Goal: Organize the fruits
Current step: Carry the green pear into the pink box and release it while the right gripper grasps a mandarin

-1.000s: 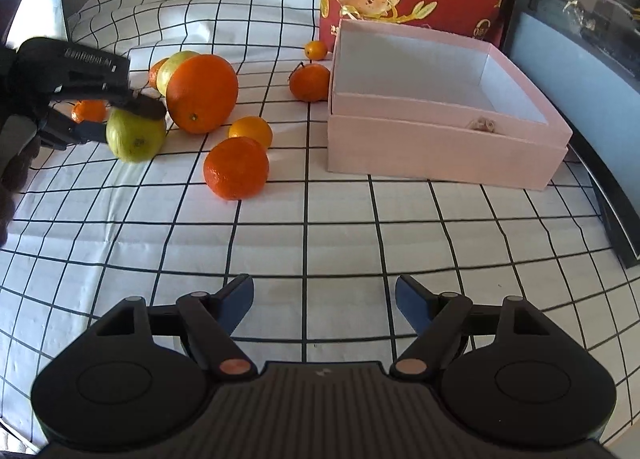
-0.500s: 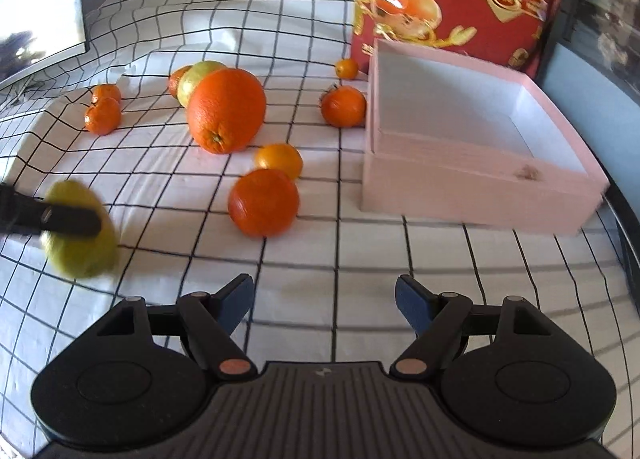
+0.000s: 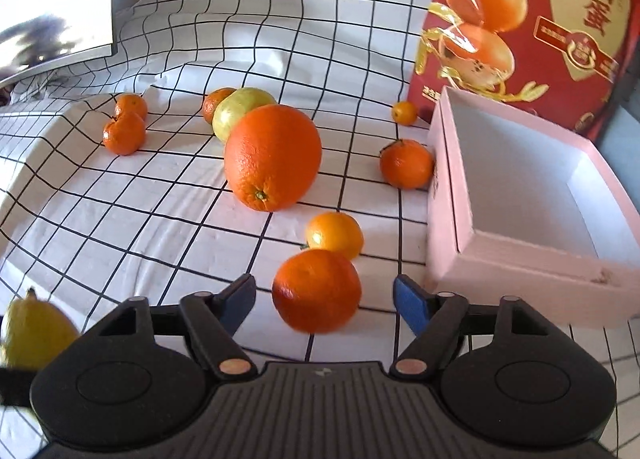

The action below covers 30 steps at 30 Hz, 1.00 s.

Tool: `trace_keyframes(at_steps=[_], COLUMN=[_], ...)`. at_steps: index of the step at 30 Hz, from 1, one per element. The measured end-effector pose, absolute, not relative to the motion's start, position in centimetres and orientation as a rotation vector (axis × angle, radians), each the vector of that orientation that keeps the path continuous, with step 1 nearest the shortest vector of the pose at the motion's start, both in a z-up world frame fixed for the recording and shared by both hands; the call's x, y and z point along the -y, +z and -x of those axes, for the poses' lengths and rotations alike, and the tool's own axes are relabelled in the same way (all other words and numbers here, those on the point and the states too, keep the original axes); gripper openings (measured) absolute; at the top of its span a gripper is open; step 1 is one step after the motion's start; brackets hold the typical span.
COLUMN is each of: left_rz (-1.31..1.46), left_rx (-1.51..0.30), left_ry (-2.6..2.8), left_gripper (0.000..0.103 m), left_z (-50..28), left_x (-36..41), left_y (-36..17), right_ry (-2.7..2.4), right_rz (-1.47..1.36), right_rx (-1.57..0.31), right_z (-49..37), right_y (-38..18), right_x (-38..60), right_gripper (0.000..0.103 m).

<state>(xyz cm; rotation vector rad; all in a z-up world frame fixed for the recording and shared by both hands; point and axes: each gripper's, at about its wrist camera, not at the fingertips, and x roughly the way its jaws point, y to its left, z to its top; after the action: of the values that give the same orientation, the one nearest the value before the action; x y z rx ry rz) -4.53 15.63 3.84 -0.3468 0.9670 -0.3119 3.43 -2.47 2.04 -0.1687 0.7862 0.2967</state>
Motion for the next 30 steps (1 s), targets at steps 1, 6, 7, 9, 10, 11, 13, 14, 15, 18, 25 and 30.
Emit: trace_keyframes(at_steps=[1, 6, 7, 9, 10, 11, 13, 14, 15, 18, 25, 30], left_rz=[0.337, 0.267, 0.264, 0.251, 0.242, 0.235, 0.229, 0.229, 0.229, 0.231, 0.151, 0.125], left_rx=[-0.969, -0.975, -0.976, -0.973, -0.970, -0.967, -0.961, -0.958, -0.952, -0.924, -0.790, -0.851], left_ry=[-0.322, -0.370, -0.381, -0.406, -0.424, -0.441, -0.479, -0.500, -0.519, -0.576, -0.623, -0.583], left_gripper=[0.066, 0.066, 0.066, 0.066, 0.066, 0.066, 0.066, 0.066, 0.066, 0.066, 0.066, 0.066], left_z=[4.6, 4.2, 3.9, 3.5, 3.2, 2.9, 2.1, 1.5, 0.9, -1.5, -10.3, -17.0], left_x=[-15.3, -13.2, -12.8, -11.8, -11.1, -10.6, -9.3, -8.6, -7.8, -5.6, 0.7, 6.0], left_y=[3.9, 3.9, 4.0, 4.2, 4.4, 4.6, 5.0, 5.4, 5.7, 7.3, 13.1, 13.3], right_ry=[0.302, 0.324, 0.320, 0.308, 0.295, 0.279, 0.237, 0.214, 0.186, 0.115, 0.043, 0.046], right_rz=[0.177, 0.169, 0.164, 0.144, 0.131, 0.121, 0.105, 0.097, 0.087, 0.054, 0.014, 0.052], right_rx=[-0.790, -0.807, -0.806, -0.808, -0.812, -0.814, -0.813, -0.812, -0.811, -0.794, -0.683, -0.625], right_z=[-3.5, -2.3, -1.8, -0.8, -0.3, 0.2, 1.1, 1.4, 1.6, 2.0, 1.0, -1.6], right_y=[2.0, 3.0, 3.2, 3.7, 3.9, 4.0, 4.3, 4.5, 4.8, 5.8, 9.8, 11.7], right_x=[2.5, 3.6, 4.2, 5.7, 6.6, 7.6, 9.7, 10.9, 12.2, 15.4, 21.0, 22.7], right_gripper=[0.051, 0.045, 0.045, 0.045, 0.045, 0.045, 0.045, 0.045, 0.045, 0.045, 0.045, 0.045])
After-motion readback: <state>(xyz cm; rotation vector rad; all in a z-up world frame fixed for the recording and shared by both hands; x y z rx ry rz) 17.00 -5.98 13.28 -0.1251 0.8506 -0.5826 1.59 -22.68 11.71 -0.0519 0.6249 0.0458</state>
